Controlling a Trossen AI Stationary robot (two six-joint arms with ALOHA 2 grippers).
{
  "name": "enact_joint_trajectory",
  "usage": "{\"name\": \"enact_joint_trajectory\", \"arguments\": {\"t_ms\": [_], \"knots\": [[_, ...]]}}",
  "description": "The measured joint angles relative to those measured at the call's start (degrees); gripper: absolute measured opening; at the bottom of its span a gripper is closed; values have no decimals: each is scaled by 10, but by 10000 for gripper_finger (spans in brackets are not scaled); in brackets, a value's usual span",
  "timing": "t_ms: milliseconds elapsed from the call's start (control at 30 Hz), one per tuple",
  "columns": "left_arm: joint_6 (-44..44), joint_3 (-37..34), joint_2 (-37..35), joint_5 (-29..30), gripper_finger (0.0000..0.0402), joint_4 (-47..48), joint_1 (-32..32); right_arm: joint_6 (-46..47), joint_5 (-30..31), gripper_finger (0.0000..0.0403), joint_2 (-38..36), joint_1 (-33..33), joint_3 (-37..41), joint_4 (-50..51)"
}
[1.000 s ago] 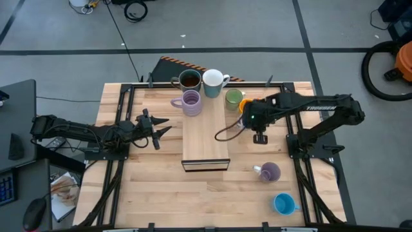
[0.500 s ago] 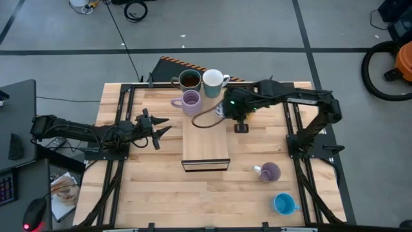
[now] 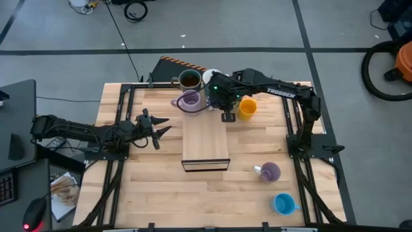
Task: Place coffee mugs
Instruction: Put the white mug on the shelf
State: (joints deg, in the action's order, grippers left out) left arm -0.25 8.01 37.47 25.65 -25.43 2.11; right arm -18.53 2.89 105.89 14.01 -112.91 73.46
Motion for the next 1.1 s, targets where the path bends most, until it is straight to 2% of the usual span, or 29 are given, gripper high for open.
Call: {"name": "enact_joint_trajectory", "arguments": {"t_ms": [467,1100], "knots": [[-1,0,0,0,172,2,0,-8,-24,47,7,9,-1,-9],[-1,0,0,0,172,2,0,-20,-2,60,9,5,-6,-18]]}}
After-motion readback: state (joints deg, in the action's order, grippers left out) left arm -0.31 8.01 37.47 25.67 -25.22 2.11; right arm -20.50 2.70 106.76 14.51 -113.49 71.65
